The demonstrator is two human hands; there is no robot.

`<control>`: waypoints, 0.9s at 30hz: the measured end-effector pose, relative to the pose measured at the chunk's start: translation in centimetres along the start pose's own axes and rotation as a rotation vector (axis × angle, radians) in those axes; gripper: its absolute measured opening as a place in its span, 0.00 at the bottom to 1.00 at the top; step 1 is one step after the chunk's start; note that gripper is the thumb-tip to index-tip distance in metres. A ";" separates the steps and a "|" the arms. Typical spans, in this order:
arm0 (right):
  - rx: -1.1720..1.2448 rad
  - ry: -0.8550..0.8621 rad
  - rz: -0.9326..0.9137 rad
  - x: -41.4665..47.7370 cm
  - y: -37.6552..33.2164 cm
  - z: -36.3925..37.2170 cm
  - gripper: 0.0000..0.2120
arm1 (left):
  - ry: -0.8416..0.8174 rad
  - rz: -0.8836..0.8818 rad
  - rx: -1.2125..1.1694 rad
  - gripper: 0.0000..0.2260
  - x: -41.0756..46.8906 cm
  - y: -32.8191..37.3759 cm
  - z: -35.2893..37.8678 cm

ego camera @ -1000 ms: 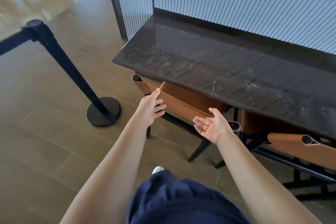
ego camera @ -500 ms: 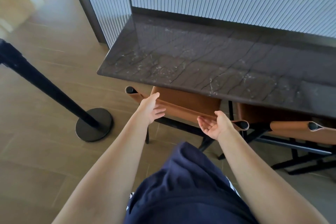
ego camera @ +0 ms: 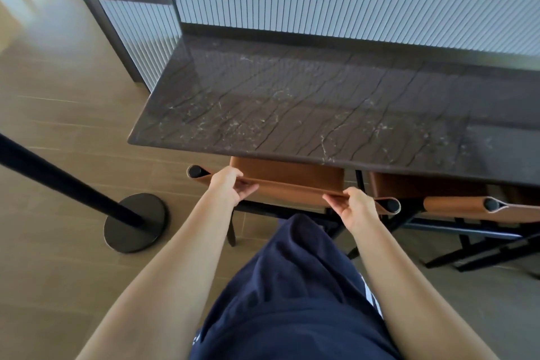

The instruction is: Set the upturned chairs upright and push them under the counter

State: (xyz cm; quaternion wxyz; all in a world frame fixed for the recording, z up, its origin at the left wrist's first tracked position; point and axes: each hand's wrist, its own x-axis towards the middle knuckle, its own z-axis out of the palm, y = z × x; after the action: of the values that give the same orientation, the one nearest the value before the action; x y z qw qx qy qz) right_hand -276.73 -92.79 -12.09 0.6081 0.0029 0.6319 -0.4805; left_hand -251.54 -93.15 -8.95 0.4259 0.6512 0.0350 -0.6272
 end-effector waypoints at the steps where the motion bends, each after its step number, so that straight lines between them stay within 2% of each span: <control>1: -0.001 0.005 -0.010 0.3 -0.5 -0.3 0.10 | -0.006 -0.008 -0.007 0.11 0.0 -0.2 0.3; 5: -0.002 0.018 -0.040 1.2 -2.0 -1.0 0.12 | -0.045 -0.037 -0.073 0.06 -0.2 -0.4 1.6; 11: 0.031 0.017 -0.028 1.7 -2.9 -1.3 0.04 | -0.041 -0.010 -0.117 0.16 0.3 -0.8 2.9; 20: 0.035 -0.002 -0.005 2.3 -3.2 -1.6 0.04 | -0.026 -0.057 -0.099 0.10 0.6 -0.8 3.4; 27: 0.035 -0.011 -0.024 2.6 -2.9 -1.9 0.08 | -0.046 -0.091 -0.071 0.13 0.4 -0.6 3.1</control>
State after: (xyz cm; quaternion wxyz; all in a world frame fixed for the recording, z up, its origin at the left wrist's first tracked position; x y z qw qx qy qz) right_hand -280.56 -94.69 -12.69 0.6058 0.0034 0.6199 -0.4988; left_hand -254.26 -94.86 -9.17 0.4205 0.6188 0.0767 -0.6591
